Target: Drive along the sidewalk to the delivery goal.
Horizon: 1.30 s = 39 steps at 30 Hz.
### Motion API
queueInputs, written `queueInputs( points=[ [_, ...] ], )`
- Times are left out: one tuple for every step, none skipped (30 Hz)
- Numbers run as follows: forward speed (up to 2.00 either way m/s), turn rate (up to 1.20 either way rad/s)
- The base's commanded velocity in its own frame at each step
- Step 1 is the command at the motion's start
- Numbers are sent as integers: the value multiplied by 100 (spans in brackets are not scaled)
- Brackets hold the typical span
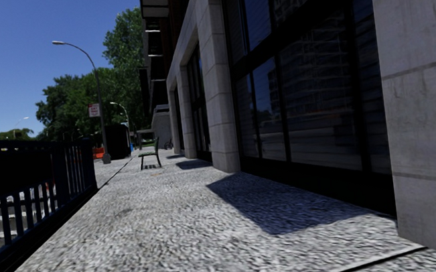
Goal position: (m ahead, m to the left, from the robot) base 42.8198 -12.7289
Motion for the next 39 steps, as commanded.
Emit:
queueInputs(
  points=[
    [200, 0],
    [200, 0],
    [200, 0],
    [200, 0],
    [200, 0],
    [200, 0],
    [200, 0],
    [200, 0],
    [200, 0],
    [200, 0],
    [200, 0],
    [200, 0],
    [200, 0],
    [200, 4],
    [200, 4],
    [200, 15],
    [200, 22],
    [200, 27],
    [200, 27],
    [200, 34],
    [200, 37],
    [200, 39],
    [200, 39],
    [200, 39],
    [200, 39],
    [200, 39],
    [200, 39],
    [200, 39],
    [200, 39],
    [200, 39],
    [200, 39],
    [200, 39],
    [200, 39],
    [200, 39],
    [200, 39],
    [200, 39],
    [200, 39],
    [200, 39],
    [200, 39]
  ],
)
